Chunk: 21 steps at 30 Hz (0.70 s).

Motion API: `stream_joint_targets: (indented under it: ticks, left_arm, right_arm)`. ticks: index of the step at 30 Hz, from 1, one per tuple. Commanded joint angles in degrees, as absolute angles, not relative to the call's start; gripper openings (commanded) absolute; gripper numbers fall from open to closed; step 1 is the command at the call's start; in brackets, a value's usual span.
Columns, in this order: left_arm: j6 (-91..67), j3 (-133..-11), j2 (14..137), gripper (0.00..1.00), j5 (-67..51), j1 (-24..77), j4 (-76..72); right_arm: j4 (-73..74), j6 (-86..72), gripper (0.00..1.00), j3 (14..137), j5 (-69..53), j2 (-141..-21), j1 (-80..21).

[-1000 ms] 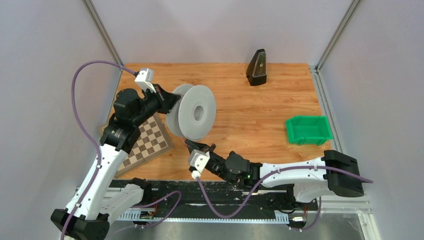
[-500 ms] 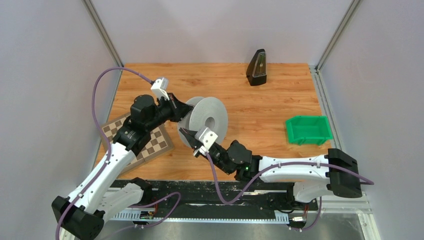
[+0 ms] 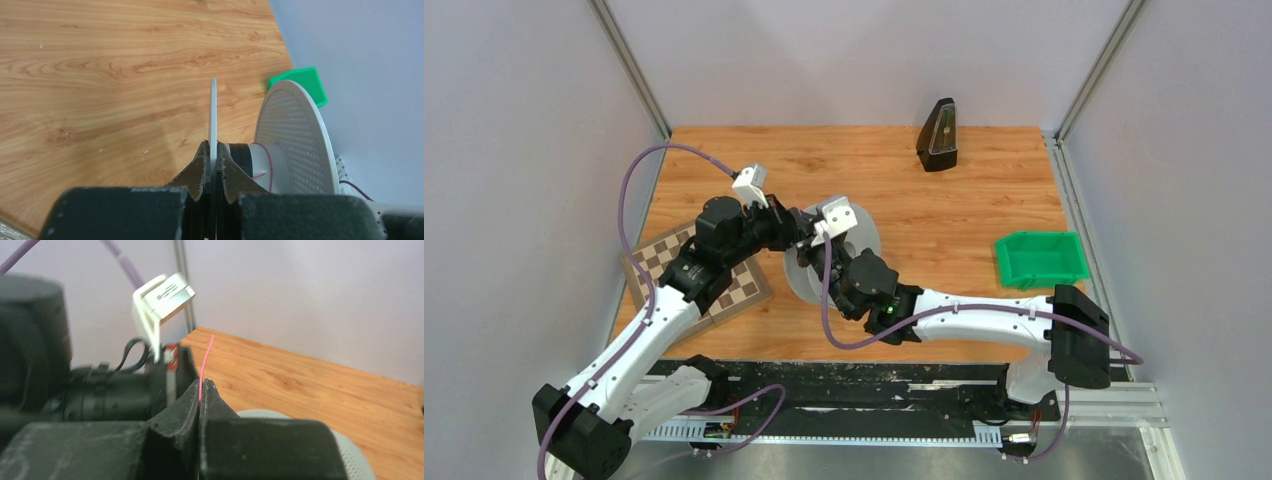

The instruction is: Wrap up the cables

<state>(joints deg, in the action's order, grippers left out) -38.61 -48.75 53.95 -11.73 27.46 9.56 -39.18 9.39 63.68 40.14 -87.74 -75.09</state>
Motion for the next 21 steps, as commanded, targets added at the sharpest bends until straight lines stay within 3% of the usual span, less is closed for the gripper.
stream_joint_targets:
  ticks: [1,9,14,21]
  left_arm:
    - [-37.7,-48.3,52.0,0.0,-11.4,28.3,3.5]
    - [-32.7,-45.8,50.8,0.0,-10.2,30.0,3.0]
    - [-28.8,-43.6,49.1,0.0,-11.7,31.6,1.5]
    - [-17.9,-38.2,44.3,0.0,-13.2,34.5,-10.0]
  right_arm:
    - [-31.2,0.5,0.0,70.0,49.8,-88.9,-73.2]
    - [-15.1,-17.7,0.0,72.6,51.7,-87.0,-67.1]
    - [-7.7,-24.4,0.0,72.0,47.2,-85.4,-62.1]
    - [4.7,-46.5,0.0,67.2,36.8,-81.4,-56.5]
